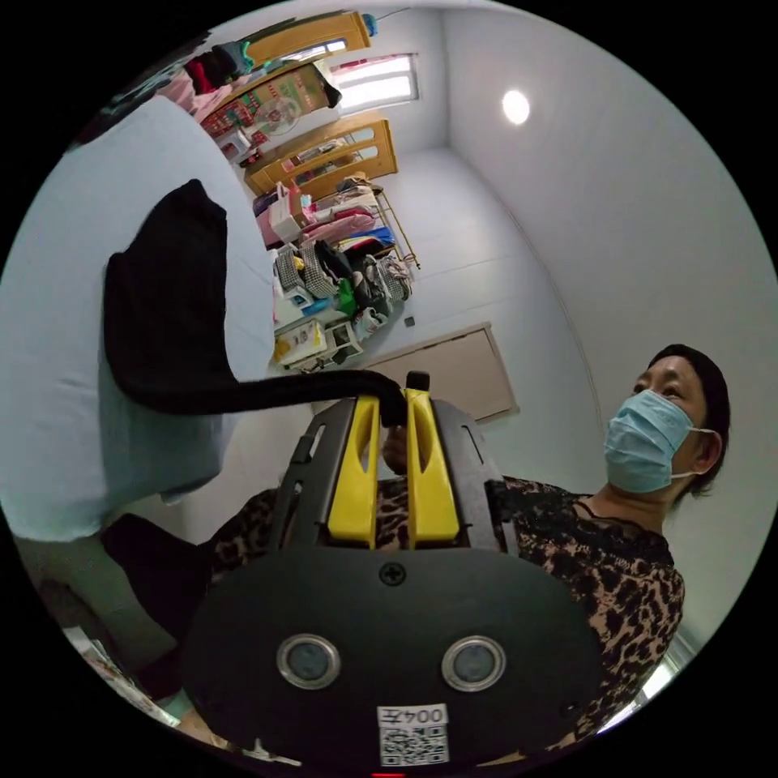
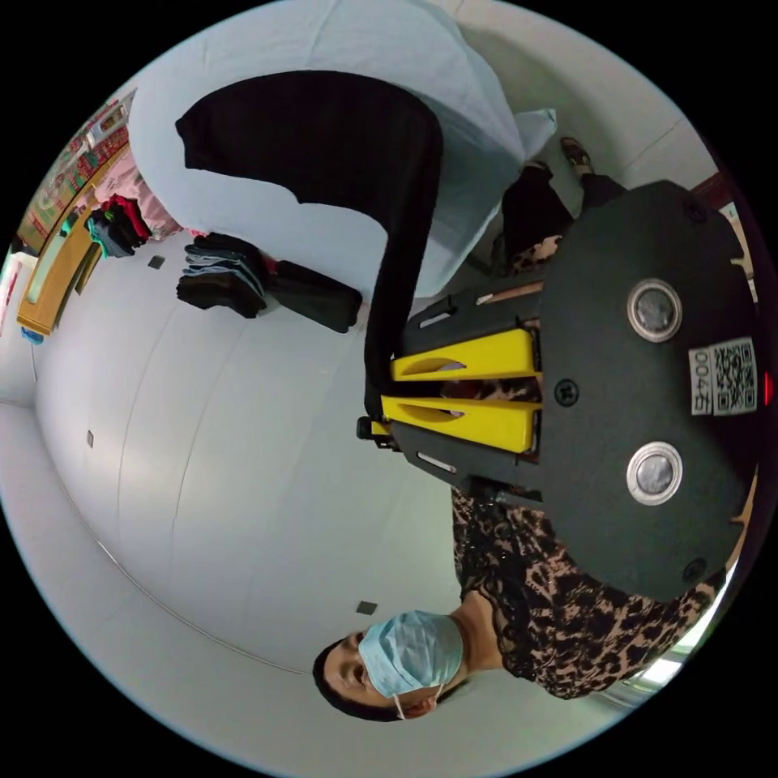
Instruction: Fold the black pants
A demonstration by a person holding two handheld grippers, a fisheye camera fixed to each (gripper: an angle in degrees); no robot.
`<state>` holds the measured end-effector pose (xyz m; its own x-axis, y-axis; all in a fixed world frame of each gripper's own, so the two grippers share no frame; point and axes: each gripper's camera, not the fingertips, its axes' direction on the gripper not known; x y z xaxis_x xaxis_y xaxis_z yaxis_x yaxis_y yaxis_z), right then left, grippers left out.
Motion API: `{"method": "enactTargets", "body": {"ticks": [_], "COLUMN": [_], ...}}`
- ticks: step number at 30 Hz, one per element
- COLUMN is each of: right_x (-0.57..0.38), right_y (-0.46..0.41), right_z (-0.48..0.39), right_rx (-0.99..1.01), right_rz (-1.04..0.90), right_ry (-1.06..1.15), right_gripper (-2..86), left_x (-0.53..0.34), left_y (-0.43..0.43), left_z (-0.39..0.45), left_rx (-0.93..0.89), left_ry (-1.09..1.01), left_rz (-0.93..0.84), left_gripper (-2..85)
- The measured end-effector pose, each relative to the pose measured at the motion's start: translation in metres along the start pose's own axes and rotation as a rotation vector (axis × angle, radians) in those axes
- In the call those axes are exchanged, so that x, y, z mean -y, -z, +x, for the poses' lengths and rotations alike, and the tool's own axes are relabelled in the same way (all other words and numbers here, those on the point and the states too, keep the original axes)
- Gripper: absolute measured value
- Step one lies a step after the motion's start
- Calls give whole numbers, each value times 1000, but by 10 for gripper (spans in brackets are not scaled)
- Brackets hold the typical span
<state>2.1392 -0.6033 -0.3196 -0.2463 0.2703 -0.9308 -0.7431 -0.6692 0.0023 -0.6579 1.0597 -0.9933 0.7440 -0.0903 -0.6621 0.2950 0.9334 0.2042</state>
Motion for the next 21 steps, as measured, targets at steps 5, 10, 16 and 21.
{"method": "enactTargets", "body": {"ticks": [5,10,16,21], "right_x": [85,167,262,330], "right_y": [5,3,3,4], "right_z": [1,15,50,92], "right_rx": [-43,-114,-188,-225], "right_rz": [81,120,137,116], "right_ry": [-23,-62,-141,-235], "right_gripper": [43,43,44,44], "left_x": [98,195,291,349], "left_y": [0,-6,-26,-50], "left_z": [-19,-58,-125,-182], "left_rx": [-1,39,73,135], "left_ry": [-53,-69,-7,46], "left_rz": [-31,-72,-104,-104], "left_gripper": [66,66,66,65]}}
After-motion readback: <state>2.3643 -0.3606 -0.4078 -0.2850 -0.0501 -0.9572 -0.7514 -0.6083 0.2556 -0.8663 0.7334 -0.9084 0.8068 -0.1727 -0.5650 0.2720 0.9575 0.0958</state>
